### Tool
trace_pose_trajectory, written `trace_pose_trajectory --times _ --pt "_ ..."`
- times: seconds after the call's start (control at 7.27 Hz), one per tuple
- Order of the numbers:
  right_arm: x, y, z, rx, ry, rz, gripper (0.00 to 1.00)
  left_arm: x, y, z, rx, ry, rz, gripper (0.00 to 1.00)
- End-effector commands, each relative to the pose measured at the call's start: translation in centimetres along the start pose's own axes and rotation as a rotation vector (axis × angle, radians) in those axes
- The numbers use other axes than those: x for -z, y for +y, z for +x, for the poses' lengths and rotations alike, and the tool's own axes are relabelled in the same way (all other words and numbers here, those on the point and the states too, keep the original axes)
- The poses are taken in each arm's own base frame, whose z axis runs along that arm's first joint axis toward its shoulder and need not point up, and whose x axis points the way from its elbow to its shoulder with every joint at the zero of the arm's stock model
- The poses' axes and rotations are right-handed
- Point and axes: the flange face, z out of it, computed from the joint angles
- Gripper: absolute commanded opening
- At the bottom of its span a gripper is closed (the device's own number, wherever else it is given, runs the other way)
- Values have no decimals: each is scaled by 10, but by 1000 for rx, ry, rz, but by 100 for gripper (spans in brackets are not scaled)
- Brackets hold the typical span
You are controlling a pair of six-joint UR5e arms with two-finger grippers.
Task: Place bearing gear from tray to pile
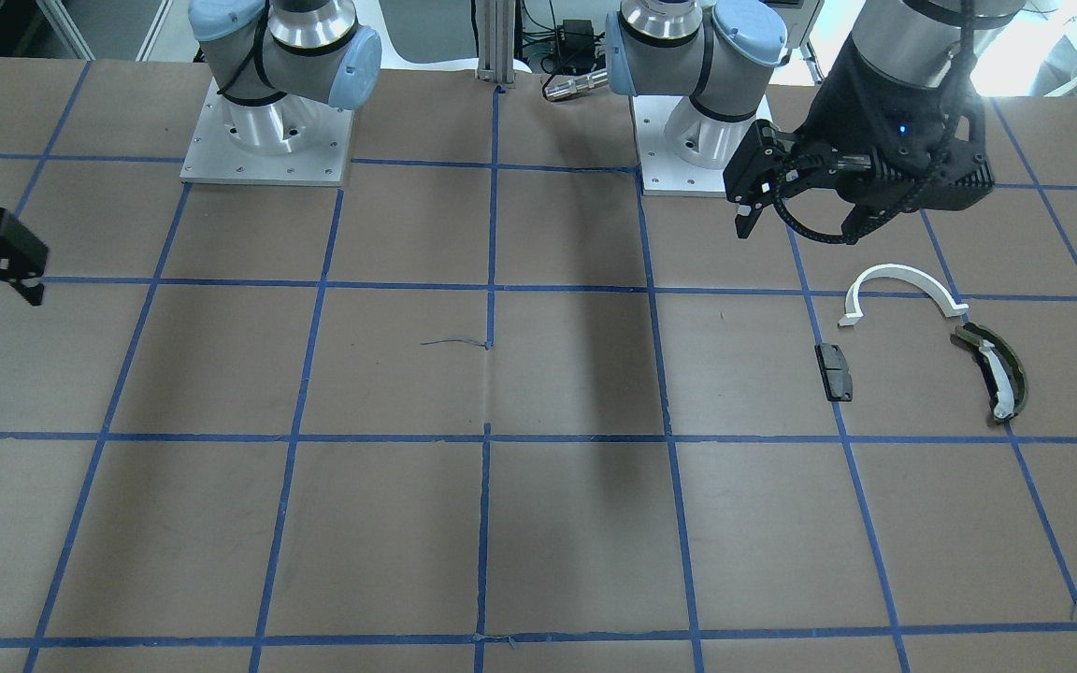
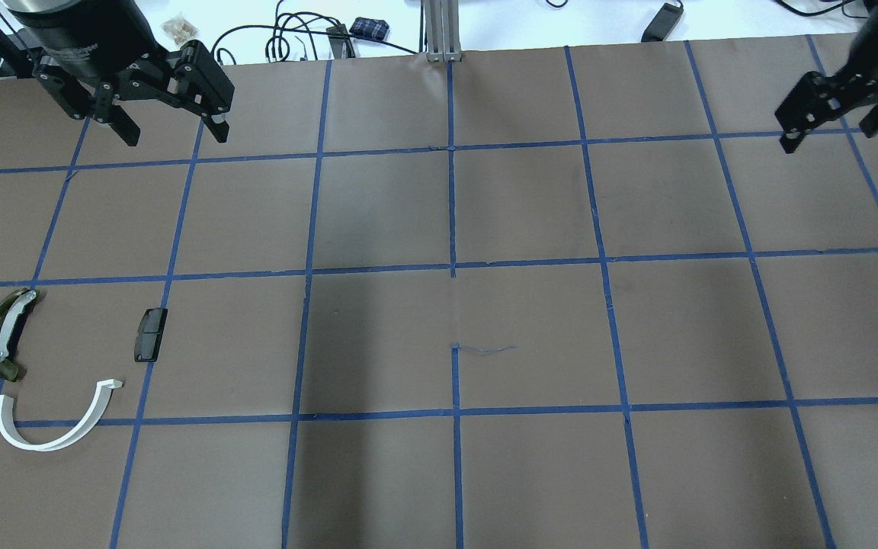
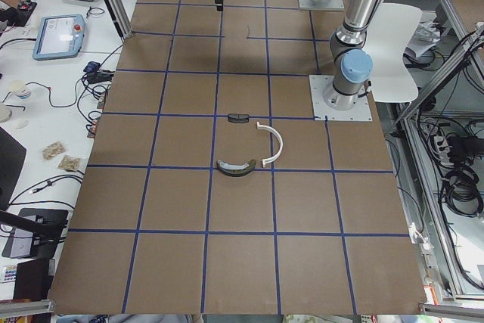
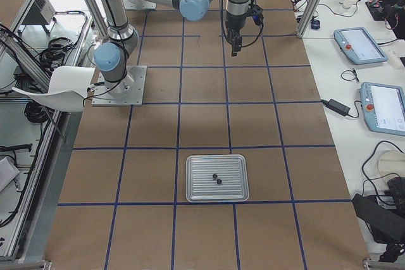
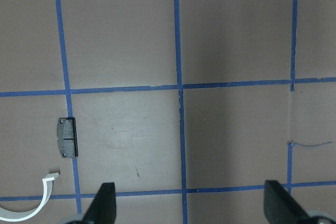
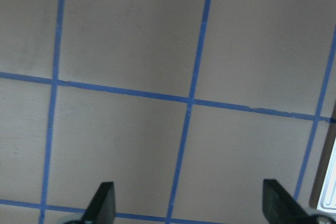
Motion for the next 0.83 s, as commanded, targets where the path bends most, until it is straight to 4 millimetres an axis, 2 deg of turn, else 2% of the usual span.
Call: trace_pose_trajectory --times 0.0,0.14,0.28,0.41,0.55,0.69 --pt "-32 35 109 97 -26 -47 100 0 0 0 -1 1 0 100" --pt "-64 35 145 239 -50 -63 100 0 0 0 -1 1 0 100" --pt "-98 44 206 325 -10 -41 100 0 0 0 -1 1 0 100" --pt "-154 51 257 479 -22 -37 100 0 0 0 -1 1 0 100" --pt "-190 68 300 655 -26 -24 100 0 0 0 -1 -1 -2 100" --pt "-221 85 323 886 -52 -23 100 0 0 0 1 -1 -2 100"
